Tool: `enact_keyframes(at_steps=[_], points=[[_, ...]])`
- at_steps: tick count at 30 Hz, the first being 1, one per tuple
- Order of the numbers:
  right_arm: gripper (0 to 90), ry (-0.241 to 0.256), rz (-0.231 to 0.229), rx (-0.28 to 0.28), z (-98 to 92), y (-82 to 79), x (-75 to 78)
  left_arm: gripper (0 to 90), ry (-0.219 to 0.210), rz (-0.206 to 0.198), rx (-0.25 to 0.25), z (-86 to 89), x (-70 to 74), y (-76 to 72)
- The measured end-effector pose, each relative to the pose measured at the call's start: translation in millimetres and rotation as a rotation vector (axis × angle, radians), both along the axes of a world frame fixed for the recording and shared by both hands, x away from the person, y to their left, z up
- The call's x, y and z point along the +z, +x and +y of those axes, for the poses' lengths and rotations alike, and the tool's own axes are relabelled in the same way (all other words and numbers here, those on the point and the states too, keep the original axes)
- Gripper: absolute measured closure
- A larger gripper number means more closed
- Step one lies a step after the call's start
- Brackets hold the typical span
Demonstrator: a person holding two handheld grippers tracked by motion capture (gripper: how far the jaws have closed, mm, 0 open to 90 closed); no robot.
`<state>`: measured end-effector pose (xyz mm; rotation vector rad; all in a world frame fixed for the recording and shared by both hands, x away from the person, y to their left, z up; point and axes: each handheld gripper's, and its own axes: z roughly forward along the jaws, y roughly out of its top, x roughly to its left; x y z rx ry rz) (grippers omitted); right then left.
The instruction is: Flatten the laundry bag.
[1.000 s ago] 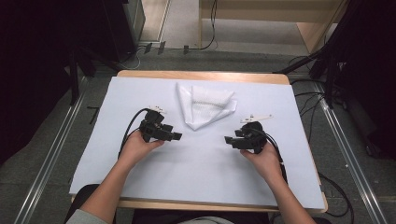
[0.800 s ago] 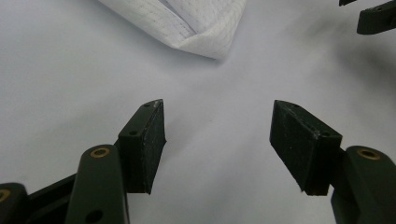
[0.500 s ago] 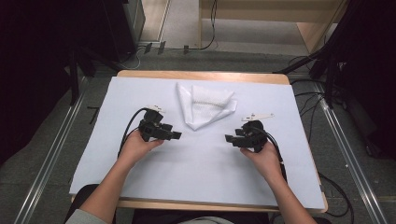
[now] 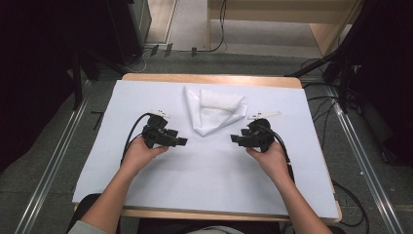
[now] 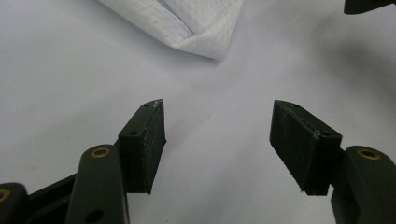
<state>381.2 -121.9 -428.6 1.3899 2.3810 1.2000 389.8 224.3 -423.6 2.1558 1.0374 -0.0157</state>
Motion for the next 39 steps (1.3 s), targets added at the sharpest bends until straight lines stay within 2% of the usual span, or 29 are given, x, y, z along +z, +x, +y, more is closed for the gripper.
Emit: enact_keyframes(at_steps=[5, 6, 10, 11, 13, 15, 16, 17, 19, 20, 22, 23, 26, 28, 33, 36, 39], points=[[47.5, -0.007, 0.005, 0.0, 6.8, 14.9, 9.6, 36.7, -0.026, -0.002, 0.02, 6.4, 2.6, 1.4], [47.6, 0.005, 0.014, 0.001, 10.8, 22.8, 13.5, 36.7, -0.029, 0.002, 0.025, 7.0, 2.7, 2.6], [47.4, -0.002, 0.008, 0.007, 17.9, 32.4, 18.4, 36.7, -0.03, 0.004, 0.022, 6.5, 2.8, 5.0], [47.2, -0.011, 0.006, 0.005, 22.7, 41.9, 21.8, 36.8, -0.029, 0.005, 0.019, 6.3, 2.9, 5.7], [47.3, 0.007, 0.01, -0.008, 23.2, 50.3, 23.4, 36.9, -0.029, 0.006, 0.018, 5.6, 3.0, 6.6], [47.4, -0.003, 0.01, -0.032, 21.9, 61.5, 23.4, 37.0, -0.028, 0.006, 0.017, 5.2, 3.2, 7.7], [47.4, -0.003, 0.01, -0.032, 21.9, 61.5, 23.4, 37.0, -0.03, 0.007, 0.017, 5.2, 3.2, 8.0], [47.0, -0.018, 0.016, -0.053, 19.4, 71.6, 22.0, 37.1, -0.031, 0.008, 0.018, 5.4, 3.2, 8.6], [46.7, -0.023, 0.014, -0.061, 18.0, 74.7, 21.3, 37.2, -0.031, 0.009, 0.017, 5.8, 3.2, 8.8], [45.0, -0.025, 0.032, -0.092, 12.2, 84.3, 18.4, 37.2, -0.031, 0.008, 0.018, 6.3, 3.2, 9.1], [43.6, -0.021, 0.032, -0.103, 10.0, 87.3, 16.9, 37.2, -0.032, 0.008, 0.02, 6.9, 3.2, 9.2], [40.7, -0.012, 0.029, -0.132, 4.2, 95.1, 13.9, 37.3, -0.034, 0.008, 0.021, 7.1, 3.2, 9.2], [36.2, -0.021, 0.021, -0.151, 1.3, 101.9, 11.0, 37.6, -0.034, 0.001, 0.017, 6.3, 3.7, 9.0], [32.1, -0.022, -0.003, -0.171, 0.7, 107.6, 7.8, 37.7, -0.032, -0.005, 0.01, 4.8, 3.5, 8.6], [27.9, -0.025, -0.001, -0.219, 4.3, 124.2, 0.0, 37.9, -0.013, -0.001, 0.0, 0.7, 1.5, 8.2], [27.9, -0.004, 0.008, -0.242, 11.9, 136.3, -7.4, 37.9, -0.009, 0.002, -0.002, -0.2, 0.4, 8.6], [29.6, 0.003, 0.02, -0.253, 17.4, 140.8, -13.9, 37.9, -0.009, 0.001, -0.002, 0.1, 0.3, 8.6]])
